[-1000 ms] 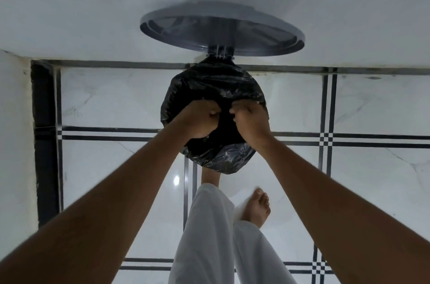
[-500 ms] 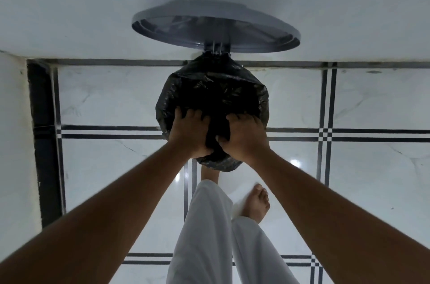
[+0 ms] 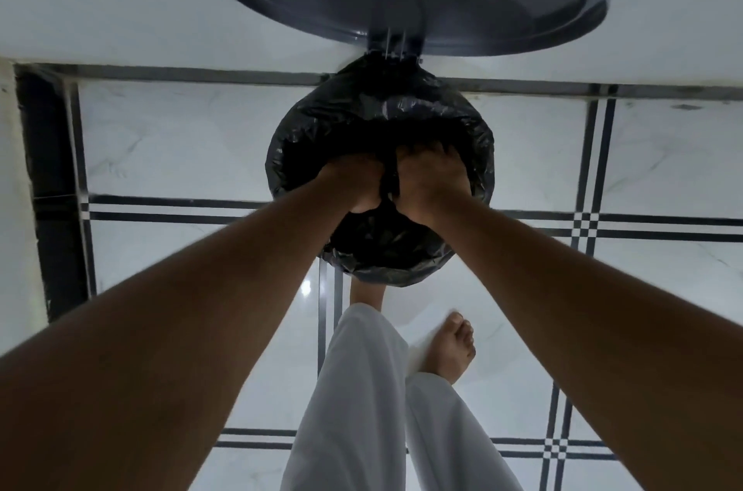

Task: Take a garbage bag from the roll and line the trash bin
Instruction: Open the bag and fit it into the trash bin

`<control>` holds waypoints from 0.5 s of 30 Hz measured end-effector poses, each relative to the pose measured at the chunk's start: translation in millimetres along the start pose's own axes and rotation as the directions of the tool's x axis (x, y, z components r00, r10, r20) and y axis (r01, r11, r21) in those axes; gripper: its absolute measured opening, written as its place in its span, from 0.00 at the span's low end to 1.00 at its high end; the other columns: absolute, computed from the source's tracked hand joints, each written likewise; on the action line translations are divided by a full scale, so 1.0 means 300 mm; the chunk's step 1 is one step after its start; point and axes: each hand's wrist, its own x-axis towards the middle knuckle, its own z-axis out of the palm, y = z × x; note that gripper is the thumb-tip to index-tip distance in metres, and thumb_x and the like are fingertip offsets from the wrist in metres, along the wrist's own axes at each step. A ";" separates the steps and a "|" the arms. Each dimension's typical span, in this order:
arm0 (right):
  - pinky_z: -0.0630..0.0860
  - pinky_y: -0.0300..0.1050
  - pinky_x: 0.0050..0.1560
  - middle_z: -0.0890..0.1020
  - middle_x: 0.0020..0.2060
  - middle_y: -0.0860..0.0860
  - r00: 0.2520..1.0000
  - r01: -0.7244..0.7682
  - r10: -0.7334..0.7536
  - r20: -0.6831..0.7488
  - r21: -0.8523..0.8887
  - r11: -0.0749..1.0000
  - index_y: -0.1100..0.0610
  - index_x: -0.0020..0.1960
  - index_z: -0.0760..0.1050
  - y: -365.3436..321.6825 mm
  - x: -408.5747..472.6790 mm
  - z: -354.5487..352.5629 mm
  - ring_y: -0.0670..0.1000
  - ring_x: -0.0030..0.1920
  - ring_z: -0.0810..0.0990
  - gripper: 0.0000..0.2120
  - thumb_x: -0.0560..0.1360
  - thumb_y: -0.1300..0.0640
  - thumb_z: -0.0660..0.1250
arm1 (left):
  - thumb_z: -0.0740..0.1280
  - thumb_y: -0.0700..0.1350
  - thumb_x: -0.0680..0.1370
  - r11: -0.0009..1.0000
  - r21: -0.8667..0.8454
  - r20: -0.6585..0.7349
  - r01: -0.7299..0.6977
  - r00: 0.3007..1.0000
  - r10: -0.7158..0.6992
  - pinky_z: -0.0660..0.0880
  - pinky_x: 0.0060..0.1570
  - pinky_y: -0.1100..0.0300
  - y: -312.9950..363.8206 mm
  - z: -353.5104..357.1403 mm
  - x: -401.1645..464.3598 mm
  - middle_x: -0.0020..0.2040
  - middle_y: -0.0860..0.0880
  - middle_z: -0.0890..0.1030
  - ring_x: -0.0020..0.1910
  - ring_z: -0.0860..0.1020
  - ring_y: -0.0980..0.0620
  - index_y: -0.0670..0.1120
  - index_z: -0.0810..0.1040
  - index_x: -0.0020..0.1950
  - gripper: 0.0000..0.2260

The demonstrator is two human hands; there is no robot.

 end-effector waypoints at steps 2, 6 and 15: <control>0.56 0.59 0.86 0.70 0.83 0.59 0.999 -0.011 0.013 0.037 -0.051 0.999 0.52 0.86 0.62 0.004 0.031 0.030 0.64 0.84 0.63 0.43 0.79 0.37 0.75 | 0.68 0.58 0.82 0.999 0.006 0.082 0.043 0.996 -0.043 0.74 0.73 0.43 -0.015 0.064 0.076 0.78 0.44 0.76 0.76 0.75 0.38 0.52 0.72 0.82 0.28; 0.44 0.57 0.88 0.61 0.87 0.59 0.998 -0.007 0.010 0.056 -0.070 0.998 0.52 0.89 0.54 0.038 0.042 0.104 0.62 0.88 0.54 0.47 0.80 0.35 0.72 | 0.71 0.62 0.79 0.986 -0.017 0.163 0.167 0.973 -0.162 0.67 0.81 0.42 -0.081 0.158 0.160 0.85 0.43 0.66 0.83 0.66 0.37 0.51 0.60 0.88 0.42; 0.51 0.55 0.87 0.67 0.84 0.60 0.998 -0.006 0.009 0.058 -0.042 0.999 0.57 0.86 0.58 0.048 0.027 0.094 0.63 0.86 0.60 0.36 0.86 0.43 0.67 | 0.67 0.41 0.83 0.908 -0.419 -0.374 0.010 0.909 -0.183 0.78 0.49 0.52 -0.031 0.154 0.101 0.54 0.39 0.88 0.55 0.86 0.36 0.42 0.87 0.56 0.09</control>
